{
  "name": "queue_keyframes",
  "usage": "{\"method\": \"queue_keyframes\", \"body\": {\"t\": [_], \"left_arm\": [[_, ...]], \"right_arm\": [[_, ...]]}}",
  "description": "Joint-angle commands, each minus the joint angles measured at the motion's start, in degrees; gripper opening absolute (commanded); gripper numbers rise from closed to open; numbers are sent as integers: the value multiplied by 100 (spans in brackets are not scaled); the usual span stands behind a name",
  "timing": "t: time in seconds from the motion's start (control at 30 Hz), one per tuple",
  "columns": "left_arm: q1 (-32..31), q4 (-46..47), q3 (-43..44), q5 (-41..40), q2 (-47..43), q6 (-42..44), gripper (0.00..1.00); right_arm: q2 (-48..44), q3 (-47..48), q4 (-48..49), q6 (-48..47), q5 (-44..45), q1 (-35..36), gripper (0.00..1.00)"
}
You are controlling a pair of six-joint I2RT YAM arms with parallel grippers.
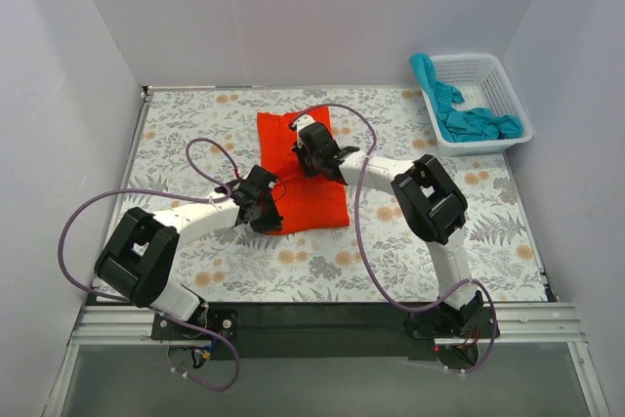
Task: Fold and stack the t-shirts
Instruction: Fold the tshirt
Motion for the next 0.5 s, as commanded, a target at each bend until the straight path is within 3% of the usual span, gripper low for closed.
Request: {"method": "queue_keyframes", "body": {"t": [0.0,0.2,0.47], "left_arm": [[-34,-277,-74,44,-298,53,9],[-25,-312,-13,18,-430,53,11],[-17,-330,373,-448,-658,175,22]], "right_arm": [[-44,584,324,-534,500,-165,11],[-255,832,307,-851,395,-261,18],[-1300,-255,219,-439,-474,-296,30]]}}
